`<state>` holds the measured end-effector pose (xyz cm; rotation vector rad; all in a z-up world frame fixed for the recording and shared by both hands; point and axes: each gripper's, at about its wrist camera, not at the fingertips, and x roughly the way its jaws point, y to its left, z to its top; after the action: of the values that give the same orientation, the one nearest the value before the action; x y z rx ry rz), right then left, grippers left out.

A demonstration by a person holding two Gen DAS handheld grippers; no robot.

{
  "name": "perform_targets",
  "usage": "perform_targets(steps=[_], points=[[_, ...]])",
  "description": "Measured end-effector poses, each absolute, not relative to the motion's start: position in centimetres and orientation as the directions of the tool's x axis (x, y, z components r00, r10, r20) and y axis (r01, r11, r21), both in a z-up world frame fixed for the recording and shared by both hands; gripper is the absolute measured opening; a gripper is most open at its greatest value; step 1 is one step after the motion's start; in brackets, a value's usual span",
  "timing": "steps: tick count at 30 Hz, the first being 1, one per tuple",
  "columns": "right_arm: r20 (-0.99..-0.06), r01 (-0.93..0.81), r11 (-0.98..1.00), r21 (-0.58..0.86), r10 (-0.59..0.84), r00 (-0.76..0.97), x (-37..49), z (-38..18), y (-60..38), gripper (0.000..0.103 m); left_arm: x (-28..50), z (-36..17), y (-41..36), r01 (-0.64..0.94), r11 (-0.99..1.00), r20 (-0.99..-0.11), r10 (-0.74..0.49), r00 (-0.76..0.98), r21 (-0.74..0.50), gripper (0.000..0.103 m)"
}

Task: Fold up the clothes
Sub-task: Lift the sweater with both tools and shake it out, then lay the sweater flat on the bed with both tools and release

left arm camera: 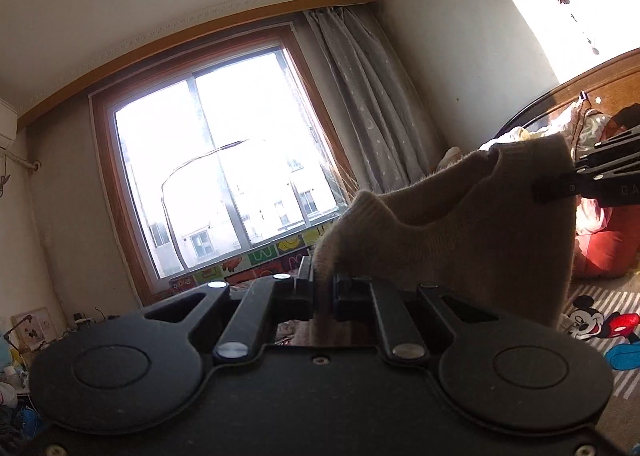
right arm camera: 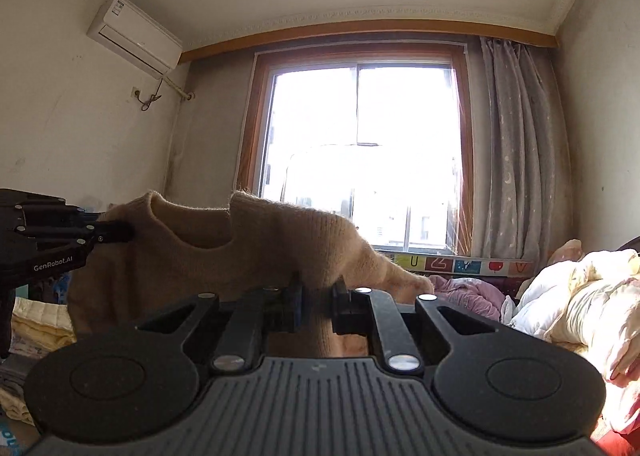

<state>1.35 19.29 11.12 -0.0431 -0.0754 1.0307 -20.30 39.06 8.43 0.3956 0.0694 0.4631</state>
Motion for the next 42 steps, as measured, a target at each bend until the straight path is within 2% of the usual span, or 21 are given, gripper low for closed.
perform_targets(steps=[1, 3, 4, 5, 6, 7, 8, 10, 12, 13, 15, 18, 23, 28, 32, 37, 42], points=[[-0.014, -0.869, 0.49, -0.066, 0.871, 0.492, 1.0, 9.4, 18.5, 0.014, -21.3, 6.5, 38.4, -0.372, 0.836, -0.033, 0.419, 0.907, 0.402, 0.007], [-0.143, -0.895, 0.443, -0.052, 0.884, 0.446, 0.1, 5.7, 17.0, 0.015, -23.3, 1.9, 36.6, -0.213, 0.867, -0.204, 0.332, 0.921, 0.451, 0.009], [-0.244, -0.906, 0.42, -0.044, 0.875, 0.417, -0.5, 3.4, 16.4, 0.017, -24.3, -0.4, 35.7, -0.133, 0.875, -0.287, 0.291, 0.913, 0.465, 0.018], [-0.343, -0.917, 0.398, -0.034, 0.857, 0.384, -1.0, 1.2, 15.8, 0.022, -25.4, -2.4, 34.9, -0.091, 0.87, -0.332, 0.279, 0.901, 0.484, 0.024], [-0.43, -0.925, 0.38, -0.021, 0.831, 0.351, -1.6, -0.9, 15.1, 0.031, -26.4, -4.3, 34.2, -0.052, 0.866, -0.377, 0.27, 0.886, 0.497, 0.026], [-0.502, -0.929, 0.37, -0.007, 0.802, 0.323, -2.2, -3.0, 14.3, 0.035, -27.2, -5.8, 34.1, -0.045, 0.878, -0.42, 0.273, 0.865, 0.477, 0.03], [-0.563, -0.932, 0.362, 0.011, 0.773, 0.294, -2.7, -4.8, 13.4, 0.041, -27.9, -7.3, 34.1, -0.041, 0.89, -0.46, 0.274, 0.844, 0.455, 0.03], [-0.625, -0.929, 0.363, 0.067, 0.741, 0.244, -4.2, -7.1, 12.0, 0.045, -28.9, -8.6, 34.5, -0.072, 0.922, -0.5, 0.271, 0.823, 0.381, 0.03], [-0.644, -0.916, 0.38, 0.128, 0.735, 0.215, -5.2, -8.2, 10.9, 0.053, -29.8, -8.8, 35.3, -0.159, 0.957, -0.513, 0.266, 0.816, 0.243, 0.035], [-0.636, -0.904, 0.394, 0.166, 0.743, 0.207, -5.5, -8.4, 10.4, 0.056, -29.8, -8.8, 35.8, -0.207, 0.963, -0.515, 0.266, 0.815, 0.17, 0.043], [-0.618, -0.868, 0.427, 0.253, 0.761, 0.194, -5.8, -8.6, 9.4, 0.069, -29.3, -8.7, 36.4, -0.317, 0.948, -0.521, 0.286, 0.805, 0.03, 0.049], [-0.589, -0.765, 0.491, 0.416, 0.787, 0.185, -4.2, -10.5, 8.6, 0.069, -29.2, -9.4, 38.0, -0.476, 0.868, -0.571, 0.321, 0.756, -0.142, 0.052], [-0.541, -0.539, 0.545, 0.642, 0.82, 0.186, -2.3, -14.6, 7.8, 0.069, -31.0, -12.6, 40.3, -0.646, 0.667, -0.656, 0.304, 0.691, -0.372, 0.052], [-0.544, -0.407, 0.566, 0.717, 0.819, 0.181, -3.9, -18.8, 9.1, 0.072, -31.9, -15.4, 41.0, -0.69, 0.529, -0.688, 0.248, 0.682, -0.494, 0.052], [-0.565, -0.315, 0.589, 0.744, 0.806, 0.174, -5.4, -21.7, 10.4, 0.073, -31.7, -17.3, 40.6, -0.675, 0.467, -0.661, 0.226, 0.716, -0.571, 0.052], [-0.542, -0.271, 0.593, 0.759, 0.805, 0.243, -6.6, -22.8, 10.7, 0.073, -31.1, -19.4, 40.2, -0.653, 0.402, -0.617, 0.235, 0.751, -0.642, 0.052], [-0.54, -0.285, 0.608, 0.741, 0.792, 0.284, -6.5, -23.0, 11.5, 0.062, -29.9, -19.7, 39.8, -0.647, 0.42, -0.589, 0.276, 0.759, -0.637, 0.052]])
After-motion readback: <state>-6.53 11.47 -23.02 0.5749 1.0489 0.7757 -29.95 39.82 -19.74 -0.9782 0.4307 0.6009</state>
